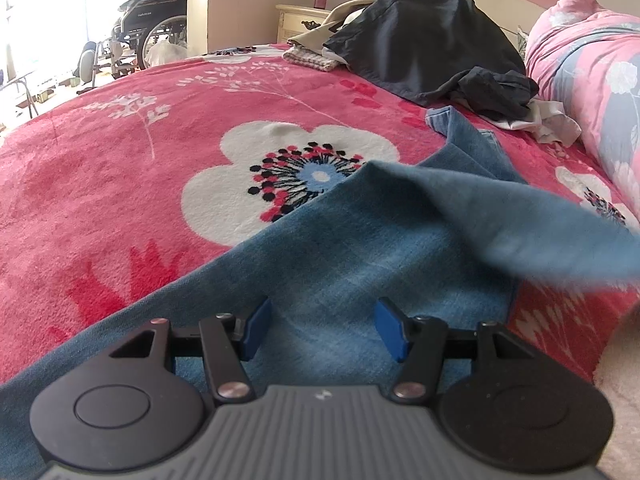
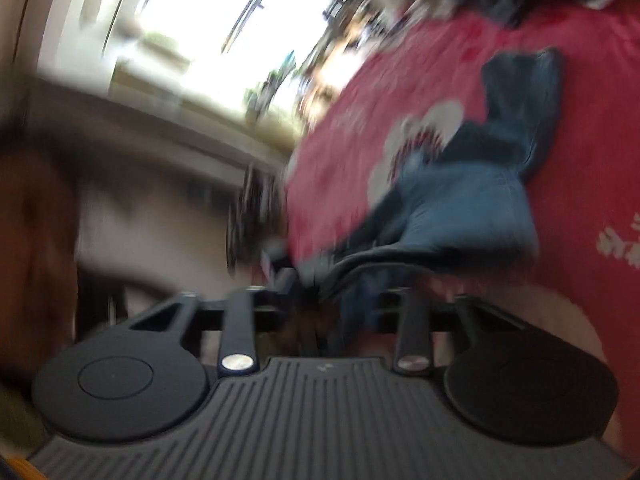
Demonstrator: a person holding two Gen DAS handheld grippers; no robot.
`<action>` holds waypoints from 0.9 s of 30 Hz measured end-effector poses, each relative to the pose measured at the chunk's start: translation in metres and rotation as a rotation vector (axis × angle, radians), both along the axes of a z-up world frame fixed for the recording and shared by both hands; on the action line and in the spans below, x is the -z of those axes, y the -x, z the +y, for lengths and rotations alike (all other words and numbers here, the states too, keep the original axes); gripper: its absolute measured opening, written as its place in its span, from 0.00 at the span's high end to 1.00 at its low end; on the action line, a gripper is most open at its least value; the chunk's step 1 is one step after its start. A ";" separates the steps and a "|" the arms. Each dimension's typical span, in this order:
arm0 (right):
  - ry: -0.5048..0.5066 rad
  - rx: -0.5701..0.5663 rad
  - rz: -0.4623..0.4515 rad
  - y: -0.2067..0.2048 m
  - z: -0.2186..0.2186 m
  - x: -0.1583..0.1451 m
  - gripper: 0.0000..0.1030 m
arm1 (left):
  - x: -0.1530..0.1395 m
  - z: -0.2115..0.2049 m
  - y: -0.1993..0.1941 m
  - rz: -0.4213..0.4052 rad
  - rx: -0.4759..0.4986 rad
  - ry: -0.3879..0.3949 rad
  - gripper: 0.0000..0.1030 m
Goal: Fold clothes
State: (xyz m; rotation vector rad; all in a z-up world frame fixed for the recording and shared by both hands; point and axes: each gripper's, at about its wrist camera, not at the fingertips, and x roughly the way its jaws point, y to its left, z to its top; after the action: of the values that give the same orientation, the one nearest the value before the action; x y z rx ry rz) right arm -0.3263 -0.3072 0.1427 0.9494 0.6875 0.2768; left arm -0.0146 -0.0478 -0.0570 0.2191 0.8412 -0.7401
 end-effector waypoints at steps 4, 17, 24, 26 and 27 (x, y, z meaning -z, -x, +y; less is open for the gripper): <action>0.022 -0.009 -0.183 0.007 -0.019 -0.021 0.37 | 0.000 0.000 0.000 0.001 -0.001 -0.002 0.43; 0.002 0.638 0.109 -0.155 -0.200 0.173 0.33 | 0.002 -0.001 -0.003 0.015 -0.011 0.001 0.42; 0.064 0.674 0.090 -0.192 -0.211 0.199 0.90 | 0.002 0.003 -0.004 0.030 -0.013 0.018 0.42; 0.069 0.743 0.013 -0.172 -0.209 0.186 0.93 | 0.002 0.004 -0.005 0.039 -0.019 0.024 0.42; 0.056 0.795 -0.028 -0.157 -0.208 0.182 0.93 | 0.002 0.004 -0.005 0.044 -0.023 0.027 0.42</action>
State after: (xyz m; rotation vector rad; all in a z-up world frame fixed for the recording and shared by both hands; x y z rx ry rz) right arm -0.1689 -0.5148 -0.0390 1.0880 0.2497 -0.4282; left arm -0.0095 -0.0434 -0.0587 0.1693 0.8736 -0.7370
